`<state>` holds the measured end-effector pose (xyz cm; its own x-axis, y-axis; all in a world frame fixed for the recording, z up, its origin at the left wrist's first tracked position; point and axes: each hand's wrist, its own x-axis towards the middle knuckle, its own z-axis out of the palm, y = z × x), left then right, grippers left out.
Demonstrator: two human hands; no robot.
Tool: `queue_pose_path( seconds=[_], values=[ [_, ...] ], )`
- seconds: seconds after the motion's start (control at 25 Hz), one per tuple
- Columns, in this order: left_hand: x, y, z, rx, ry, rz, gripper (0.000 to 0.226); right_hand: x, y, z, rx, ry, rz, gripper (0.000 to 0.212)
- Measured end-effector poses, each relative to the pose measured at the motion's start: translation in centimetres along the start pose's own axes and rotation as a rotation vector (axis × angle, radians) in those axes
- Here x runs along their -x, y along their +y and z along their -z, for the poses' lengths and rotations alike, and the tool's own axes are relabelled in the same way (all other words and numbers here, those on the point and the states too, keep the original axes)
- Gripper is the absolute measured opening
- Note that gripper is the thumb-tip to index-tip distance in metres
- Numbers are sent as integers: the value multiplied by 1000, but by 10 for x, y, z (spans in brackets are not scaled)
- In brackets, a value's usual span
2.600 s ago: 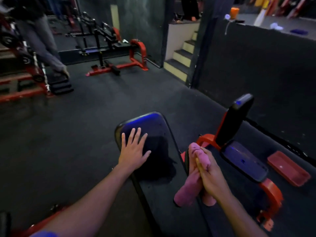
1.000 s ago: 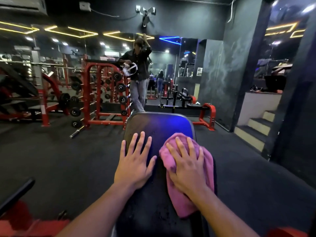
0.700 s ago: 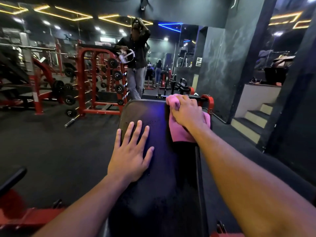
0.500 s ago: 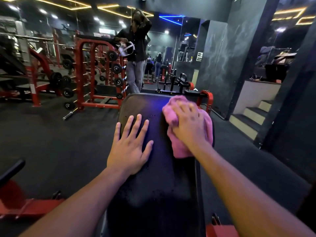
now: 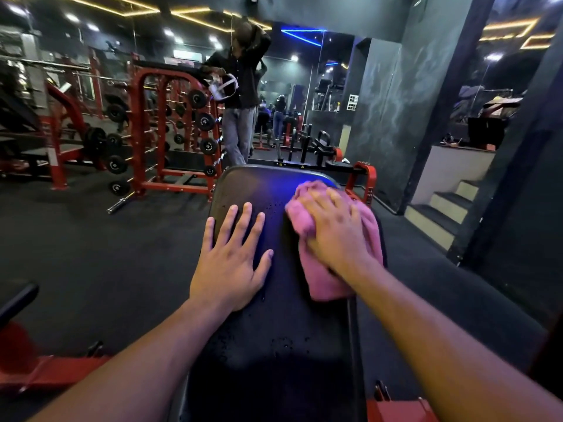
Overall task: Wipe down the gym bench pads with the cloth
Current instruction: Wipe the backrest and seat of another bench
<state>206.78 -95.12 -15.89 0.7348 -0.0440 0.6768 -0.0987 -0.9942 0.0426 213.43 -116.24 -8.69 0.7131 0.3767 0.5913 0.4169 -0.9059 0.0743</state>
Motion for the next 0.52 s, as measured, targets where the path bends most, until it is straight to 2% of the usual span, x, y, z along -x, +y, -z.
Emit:
queue_pose_path(
  seconds=[0.12,0.2,0.4,0.52],
  values=[
    [0,-1,-2,3,18,-7,70,-71,9,6,-137,-32,-182,55],
    [0,-2,-3,17,19,-7,70,-87,9,6,-160,-16,-252,47],
    [0,-2,-1,42,-3,8,69,-5,-10,-1,-83,28,-93,75],
    [0,-2,5,55,-63,0,69,64,-27,0,-106,-47,-48,77]
  ],
)
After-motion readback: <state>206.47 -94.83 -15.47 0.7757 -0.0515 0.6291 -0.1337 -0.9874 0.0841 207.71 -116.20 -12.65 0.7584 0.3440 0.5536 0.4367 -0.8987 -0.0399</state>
